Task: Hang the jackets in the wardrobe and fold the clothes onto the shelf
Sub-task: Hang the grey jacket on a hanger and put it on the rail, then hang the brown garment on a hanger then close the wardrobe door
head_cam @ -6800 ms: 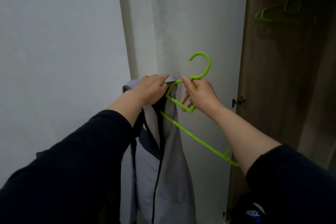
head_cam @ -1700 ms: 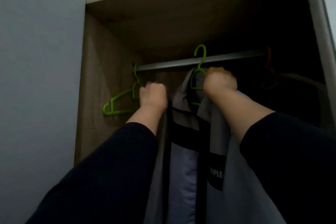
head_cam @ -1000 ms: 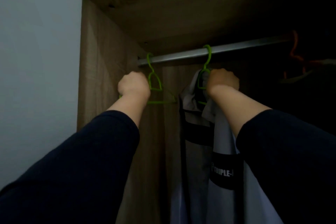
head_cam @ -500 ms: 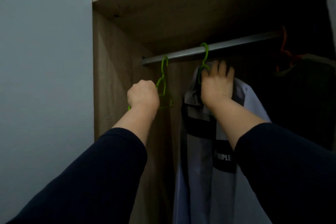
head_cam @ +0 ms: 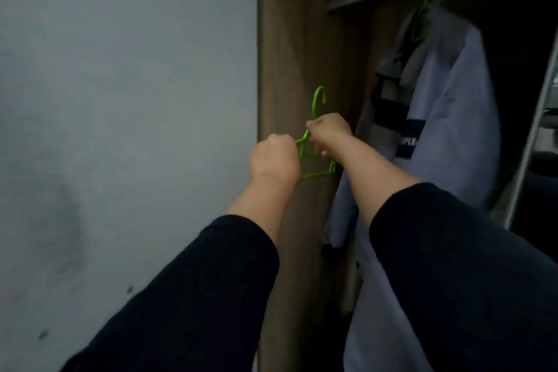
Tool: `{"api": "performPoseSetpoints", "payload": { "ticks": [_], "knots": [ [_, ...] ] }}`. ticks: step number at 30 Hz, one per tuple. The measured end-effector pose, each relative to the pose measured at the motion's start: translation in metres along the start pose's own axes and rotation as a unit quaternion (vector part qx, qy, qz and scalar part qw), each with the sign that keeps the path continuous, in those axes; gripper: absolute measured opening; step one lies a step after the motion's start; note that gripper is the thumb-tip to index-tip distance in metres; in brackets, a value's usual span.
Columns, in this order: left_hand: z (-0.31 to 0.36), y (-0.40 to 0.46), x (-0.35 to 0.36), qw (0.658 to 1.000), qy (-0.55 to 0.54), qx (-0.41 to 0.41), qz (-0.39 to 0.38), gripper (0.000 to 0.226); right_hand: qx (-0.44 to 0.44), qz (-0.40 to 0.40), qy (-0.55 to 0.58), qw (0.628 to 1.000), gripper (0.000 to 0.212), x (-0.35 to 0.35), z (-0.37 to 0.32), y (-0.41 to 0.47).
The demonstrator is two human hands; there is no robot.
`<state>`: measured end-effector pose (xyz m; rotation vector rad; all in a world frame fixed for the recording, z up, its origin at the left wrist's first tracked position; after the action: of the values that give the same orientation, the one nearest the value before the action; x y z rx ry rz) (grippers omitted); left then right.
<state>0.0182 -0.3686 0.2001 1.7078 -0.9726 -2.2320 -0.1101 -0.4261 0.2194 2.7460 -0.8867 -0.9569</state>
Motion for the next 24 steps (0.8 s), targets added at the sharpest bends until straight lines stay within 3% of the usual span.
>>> {"api": "performPoseSetpoints", "payload": {
  "ticks": [3, 6, 9, 11, 14, 17, 24],
  "knots": [
    [-0.015, -0.055, 0.011, 0.999, 0.012, -0.023, -0.032, 0.029, 0.07, -0.065, 0.104, 0.99, 0.036, 0.042, 0.02, -0.042],
    [-0.028, -0.102, 0.019, 0.996, 0.011, -0.052, -0.066, 0.027, 0.12, -0.089, 0.145, 0.978, 0.009, 0.069, 0.041, -0.075],
    [-0.039, -0.143, 0.02, 0.993, 0.007, -0.077, -0.09, 0.026, 0.185, -0.115, 0.164, 0.962, 0.01, 0.096, 0.064, -0.094],
    [-0.047, -0.168, 0.021, 0.989, -0.012, -0.09, -0.114, 0.026, 0.216, -0.143, 0.152, 0.954, 0.022, 0.107, 0.074, -0.115],
    [-0.055, -0.212, 0.03, 0.972, -0.154, -0.105, -0.145, 0.024, 0.218, -0.171, 0.119, 0.954, 0.022, 0.103, 0.076, -0.167],
    [-0.058, -0.265, 0.03, 0.933, -0.294, -0.125, -0.163, 0.041, 0.216, -0.195, 0.115, 0.95, 0.026, 0.095, 0.081, -0.216],
    [-0.092, -0.331, -0.01, 0.975, -0.162, -0.128, -0.079, 0.04, 0.184, -0.327, 0.058, 0.925, 0.029, 0.077, 0.091, -0.32]
  ]
}}
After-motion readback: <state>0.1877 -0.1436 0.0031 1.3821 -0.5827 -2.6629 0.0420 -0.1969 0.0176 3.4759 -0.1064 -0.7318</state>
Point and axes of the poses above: each hand's wrist, its own y-axis towards the middle knuckle, its own x-axis out of the palm, z = x × y, the point moved 6 cm from there along y, towards the middle knuckle, and after that the axes turned 6 degrees about x, right-handed, at the moved point
